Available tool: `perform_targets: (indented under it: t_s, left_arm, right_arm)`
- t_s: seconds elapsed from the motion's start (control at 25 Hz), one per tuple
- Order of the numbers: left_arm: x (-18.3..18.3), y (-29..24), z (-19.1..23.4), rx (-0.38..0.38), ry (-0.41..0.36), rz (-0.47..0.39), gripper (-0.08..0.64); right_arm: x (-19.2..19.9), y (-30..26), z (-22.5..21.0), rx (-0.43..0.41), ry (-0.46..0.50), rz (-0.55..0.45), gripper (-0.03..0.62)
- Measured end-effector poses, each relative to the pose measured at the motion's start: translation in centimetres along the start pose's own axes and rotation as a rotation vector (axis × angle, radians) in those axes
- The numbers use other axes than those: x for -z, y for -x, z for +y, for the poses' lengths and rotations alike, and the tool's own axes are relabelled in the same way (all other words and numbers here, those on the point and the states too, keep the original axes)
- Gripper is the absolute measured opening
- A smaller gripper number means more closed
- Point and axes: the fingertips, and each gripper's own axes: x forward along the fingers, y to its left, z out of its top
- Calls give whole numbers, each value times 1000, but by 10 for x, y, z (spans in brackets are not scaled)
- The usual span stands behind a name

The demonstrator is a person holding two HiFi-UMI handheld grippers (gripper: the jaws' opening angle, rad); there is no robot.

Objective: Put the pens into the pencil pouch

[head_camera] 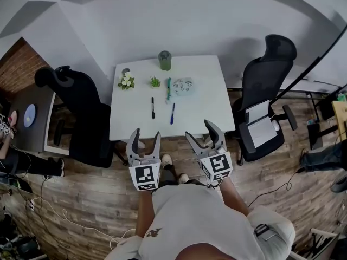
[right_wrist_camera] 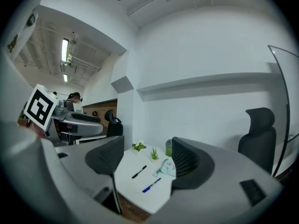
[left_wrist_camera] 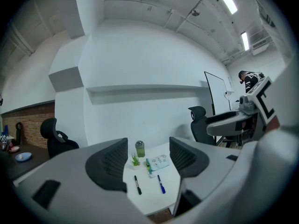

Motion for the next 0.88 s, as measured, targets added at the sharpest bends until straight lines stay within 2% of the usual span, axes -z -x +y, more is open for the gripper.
perform_targets:
  t_s: [0.52, 0.88]
  left_arm:
    - [9, -78, 34, 36, -4, 4, 275]
    - [12, -146, 66, 113, 3, 5, 294]
  right_arm:
    - [6, -78, -32, 26, 2, 30, 322]
    - [2, -144, -57, 82, 9, 63, 322]
